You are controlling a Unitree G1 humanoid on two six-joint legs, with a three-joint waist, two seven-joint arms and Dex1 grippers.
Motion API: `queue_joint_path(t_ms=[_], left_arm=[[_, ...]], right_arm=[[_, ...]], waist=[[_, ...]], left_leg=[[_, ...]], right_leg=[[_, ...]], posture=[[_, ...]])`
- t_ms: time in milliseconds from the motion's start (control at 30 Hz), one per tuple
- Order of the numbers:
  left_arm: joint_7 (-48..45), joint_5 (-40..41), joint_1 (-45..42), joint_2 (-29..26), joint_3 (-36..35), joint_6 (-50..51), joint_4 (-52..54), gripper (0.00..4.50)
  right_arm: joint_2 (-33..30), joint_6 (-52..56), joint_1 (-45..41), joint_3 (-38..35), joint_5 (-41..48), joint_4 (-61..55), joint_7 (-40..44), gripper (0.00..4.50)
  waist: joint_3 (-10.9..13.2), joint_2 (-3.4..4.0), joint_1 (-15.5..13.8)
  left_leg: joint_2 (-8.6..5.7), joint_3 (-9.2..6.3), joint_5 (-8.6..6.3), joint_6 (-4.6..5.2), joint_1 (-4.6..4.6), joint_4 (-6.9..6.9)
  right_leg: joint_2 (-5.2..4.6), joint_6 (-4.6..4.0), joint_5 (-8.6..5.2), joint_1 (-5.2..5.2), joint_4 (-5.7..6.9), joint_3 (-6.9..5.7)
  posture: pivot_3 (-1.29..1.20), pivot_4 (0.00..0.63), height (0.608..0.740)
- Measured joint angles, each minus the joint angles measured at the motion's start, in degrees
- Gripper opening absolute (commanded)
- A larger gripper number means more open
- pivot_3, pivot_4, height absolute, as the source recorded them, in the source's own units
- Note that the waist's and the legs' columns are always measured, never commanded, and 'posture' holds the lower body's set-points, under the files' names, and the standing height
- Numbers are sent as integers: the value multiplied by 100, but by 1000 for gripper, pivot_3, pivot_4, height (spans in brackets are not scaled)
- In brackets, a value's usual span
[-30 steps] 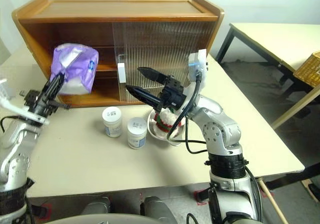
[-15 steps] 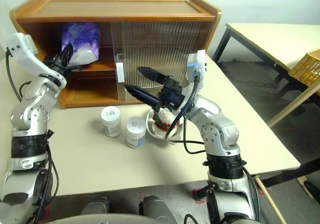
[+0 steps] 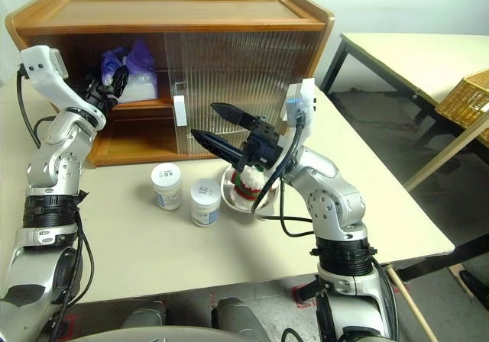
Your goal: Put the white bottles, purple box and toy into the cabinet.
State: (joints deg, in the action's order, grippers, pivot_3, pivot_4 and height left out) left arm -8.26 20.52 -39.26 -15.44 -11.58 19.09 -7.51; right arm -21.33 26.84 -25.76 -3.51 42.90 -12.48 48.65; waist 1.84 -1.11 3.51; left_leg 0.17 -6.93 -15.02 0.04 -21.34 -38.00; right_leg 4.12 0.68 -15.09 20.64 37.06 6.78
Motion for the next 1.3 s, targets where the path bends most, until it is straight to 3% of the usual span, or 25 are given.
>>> queue_joint_path(t_ms=[633, 733, 1067, 1100, 1300], left_arm=[[-1074, 678, 952, 154, -75, -741, 1466, 4479], [-1309, 772, 1131, 156, 160, -517, 1486, 3835], [-1256, 366, 1073, 177, 629, -192, 900, 194], [-1214, 323, 1041, 177, 626, -192, 815, 14], [-905, -83, 869, 220, 599, -345, 257, 14]], right_arm=[[-2, -2, -1, 3, -13, 17, 82, 4500], [-1, -2, -1, 4, -18, 17, 81, 4500], [1, -2, -1, 4, -25, 15, 44, 4500], [0, -2, -1, 4, -25, 15, 39, 4500], [0, -2, 0, 2, -24, 8, -12, 4500]], waist=[[-1, 1, -2], [-1, 0, -11], [-2, 1, 4], [-2, 1, 5], [-2, 1, 21]], left_leg=[[1, 6, 2, 1, 6, -14], [10, 4, 4, 5, 3, -18], [20, 6, 11, 14, 4, -33], [20, 6, 12, 15, 3, -33], [18, 7, 15, 19, 3, -33]], right_leg=[[4, -18, 25, -6, 1, 5], [2, -17, 28, -6, 1, 5], [-1, -20, 33, -7, 1, 10], [-1, -22, 34, -7, 1, 11], [-1, -23, 35, -7, 1, 13]], posture=[[-118, 27, 740], [-120, 26, 740], [-131, 25, 740], [-132, 25, 740], [-136, 22, 740]])
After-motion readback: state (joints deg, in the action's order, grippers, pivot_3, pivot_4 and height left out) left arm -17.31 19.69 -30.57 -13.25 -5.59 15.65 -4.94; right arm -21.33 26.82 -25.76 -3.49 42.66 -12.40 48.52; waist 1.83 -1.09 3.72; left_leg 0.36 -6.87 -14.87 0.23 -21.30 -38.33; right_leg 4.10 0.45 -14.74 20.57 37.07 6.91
